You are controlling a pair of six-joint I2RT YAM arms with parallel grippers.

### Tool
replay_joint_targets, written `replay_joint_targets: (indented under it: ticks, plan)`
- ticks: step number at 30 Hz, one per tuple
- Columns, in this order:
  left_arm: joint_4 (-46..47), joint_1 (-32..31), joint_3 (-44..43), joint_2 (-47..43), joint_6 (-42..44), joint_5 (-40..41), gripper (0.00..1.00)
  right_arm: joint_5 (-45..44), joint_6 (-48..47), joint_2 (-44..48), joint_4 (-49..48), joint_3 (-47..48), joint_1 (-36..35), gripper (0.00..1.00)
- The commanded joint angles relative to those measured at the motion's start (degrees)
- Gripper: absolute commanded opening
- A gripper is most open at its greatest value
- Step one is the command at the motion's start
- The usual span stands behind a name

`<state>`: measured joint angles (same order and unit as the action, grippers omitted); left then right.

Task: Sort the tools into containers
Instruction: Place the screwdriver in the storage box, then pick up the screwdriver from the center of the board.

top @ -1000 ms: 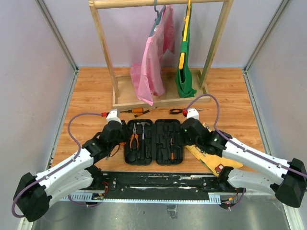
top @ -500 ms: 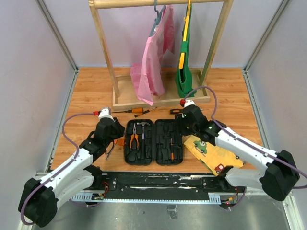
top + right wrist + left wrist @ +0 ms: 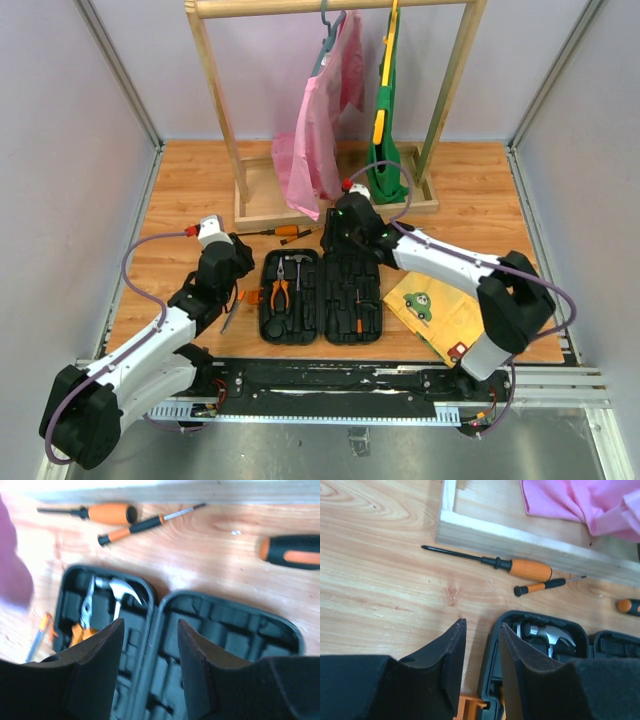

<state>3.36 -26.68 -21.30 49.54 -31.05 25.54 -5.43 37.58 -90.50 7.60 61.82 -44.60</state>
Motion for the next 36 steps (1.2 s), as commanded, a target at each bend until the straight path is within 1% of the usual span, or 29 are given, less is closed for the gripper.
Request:
replay_joint_targets:
  ticks: [1, 5, 11, 16, 24, 36]
  plan:
    - [6.44, 0.48, 0.35, -0.39, 0.64, 5.39, 0.38, -4.37, 9.63, -5.92, -5.40, 5.33, -0.88, 0.47]
    - [7.96, 0.48, 1.63, 0.75, 0.57, 5.68, 0.38, -6.56, 16.04, -11.29, -6.94, 8.40, -0.95, 0.45]
    - [9.66, 0.48, 3.30, 1.29, 0.80, 3.39, 0.39, -15.79, 26.33, -17.69, -0.19, 14.93, -1.15, 0.43]
    - [9.81, 0.48, 2.59, 3.71, 0.90, 4.16, 0.39, -19.51, 32.20, -22.29, 4.36, 19.33, -1.16, 0.41]
    - [10.26, 0.48, 2.39, 4.94, 1.08, 5.11, 0.38, -18.80, 33.46, -29.01, 6.11, 25.42, -1.13, 0.40]
    - [10.70, 0.47, 1.96, 6.41, 1.34, 5.24, 0.38, -16.90, 32.74, -33.76, 7.55, 29.76, -1.23, 0.42]
